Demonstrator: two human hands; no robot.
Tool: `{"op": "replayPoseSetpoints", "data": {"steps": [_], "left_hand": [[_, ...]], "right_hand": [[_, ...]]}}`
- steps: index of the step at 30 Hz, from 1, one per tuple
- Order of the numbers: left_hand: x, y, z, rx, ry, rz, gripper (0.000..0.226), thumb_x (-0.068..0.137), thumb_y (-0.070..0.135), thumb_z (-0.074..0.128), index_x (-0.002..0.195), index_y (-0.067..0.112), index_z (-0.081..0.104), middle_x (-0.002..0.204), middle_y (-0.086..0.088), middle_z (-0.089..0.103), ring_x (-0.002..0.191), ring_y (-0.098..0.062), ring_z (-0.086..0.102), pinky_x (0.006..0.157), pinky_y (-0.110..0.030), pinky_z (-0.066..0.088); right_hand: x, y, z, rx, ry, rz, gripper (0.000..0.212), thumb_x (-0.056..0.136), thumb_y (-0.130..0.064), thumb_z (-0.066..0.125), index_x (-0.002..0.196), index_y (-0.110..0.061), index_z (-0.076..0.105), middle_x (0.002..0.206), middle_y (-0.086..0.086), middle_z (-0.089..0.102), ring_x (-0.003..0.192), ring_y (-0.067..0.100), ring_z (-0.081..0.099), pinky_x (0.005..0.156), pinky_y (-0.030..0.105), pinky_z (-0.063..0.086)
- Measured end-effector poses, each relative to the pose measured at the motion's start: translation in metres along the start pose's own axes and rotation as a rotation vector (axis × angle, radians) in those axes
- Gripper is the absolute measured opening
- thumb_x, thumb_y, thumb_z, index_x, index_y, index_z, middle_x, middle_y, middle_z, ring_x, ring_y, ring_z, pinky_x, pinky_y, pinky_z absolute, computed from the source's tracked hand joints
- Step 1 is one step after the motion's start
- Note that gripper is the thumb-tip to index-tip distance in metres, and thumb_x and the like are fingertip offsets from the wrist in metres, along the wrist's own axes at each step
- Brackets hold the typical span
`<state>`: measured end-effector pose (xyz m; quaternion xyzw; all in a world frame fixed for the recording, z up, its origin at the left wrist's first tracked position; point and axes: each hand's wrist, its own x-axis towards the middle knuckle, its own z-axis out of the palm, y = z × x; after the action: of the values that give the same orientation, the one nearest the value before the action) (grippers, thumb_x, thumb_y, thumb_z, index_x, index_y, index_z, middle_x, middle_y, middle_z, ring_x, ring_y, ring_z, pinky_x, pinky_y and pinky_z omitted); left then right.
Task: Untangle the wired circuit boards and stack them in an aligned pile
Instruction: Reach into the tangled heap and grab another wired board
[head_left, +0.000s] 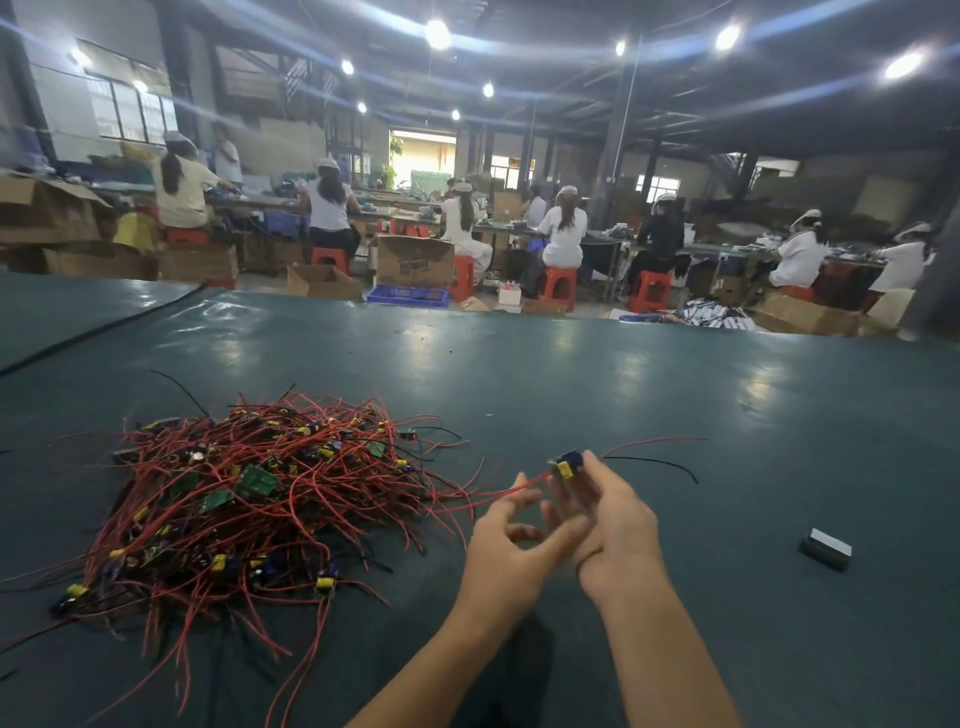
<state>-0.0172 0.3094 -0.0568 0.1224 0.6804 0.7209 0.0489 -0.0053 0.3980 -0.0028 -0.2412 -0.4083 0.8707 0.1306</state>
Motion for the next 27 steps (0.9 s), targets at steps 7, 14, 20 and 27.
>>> {"op": "replayPoseSetpoints", "data": {"steps": [7, 14, 20, 27], "left_hand": [[-0.009, -0.023, -0.058, 0.872, -0.156, 0.343, 0.045, 0.09, 0.04, 0.062, 0.133, 0.031, 0.056, 0.124, 0.017, 0.059, 0.114, -0.003, 0.052, 0.103, -0.027, 0.037], [-0.012, -0.028, -0.088, 0.906, -0.108, 0.528, 0.029, 0.094, 0.036, 0.055, 0.12, 0.031, 0.065, 0.114, 0.02, 0.06, 0.107, 0.001, 0.05, 0.095, -0.021, 0.034], [-0.012, -0.035, -0.092, 0.929, -0.148, 0.552, 0.028, 0.093, 0.036, 0.053, 0.115, 0.03, 0.068, 0.11, 0.015, 0.064, 0.102, -0.004, 0.054, 0.086, -0.016, 0.03], [-0.012, -0.006, -0.1, 0.984, 0.023, 0.779, 0.02, 0.085, 0.024, 0.057, 0.095, 0.02, 0.075, 0.093, 0.009, 0.07, 0.085, -0.013, 0.064, 0.075, -0.031, 0.046]], "right_hand": [[0.062, -0.07, -0.03, -0.568, 0.104, 0.041, 0.019, 0.094, -0.021, 0.06, 0.076, -0.015, 0.062, 0.048, -0.004, 0.057, 0.04, 0.01, 0.052, 0.041, 0.023, 0.051], [0.113, -0.047, -0.07, -1.542, 0.162, -0.159, 0.027, 0.094, -0.022, 0.056, 0.075, -0.006, 0.066, 0.068, 0.012, 0.065, 0.057, 0.027, 0.059, 0.057, 0.029, 0.052], [0.121, -0.033, -0.091, -1.874, 0.288, -0.388, 0.03, 0.101, -0.035, 0.046, 0.088, -0.019, 0.068, 0.085, 0.001, 0.062, 0.083, 0.027, 0.058, 0.069, 0.032, 0.048], [0.098, -0.005, -0.057, -1.672, 0.272, -0.796, 0.027, 0.097, -0.028, 0.053, 0.116, -0.015, 0.067, 0.113, 0.01, 0.064, 0.107, 0.034, 0.054, 0.089, 0.041, 0.041]]}}
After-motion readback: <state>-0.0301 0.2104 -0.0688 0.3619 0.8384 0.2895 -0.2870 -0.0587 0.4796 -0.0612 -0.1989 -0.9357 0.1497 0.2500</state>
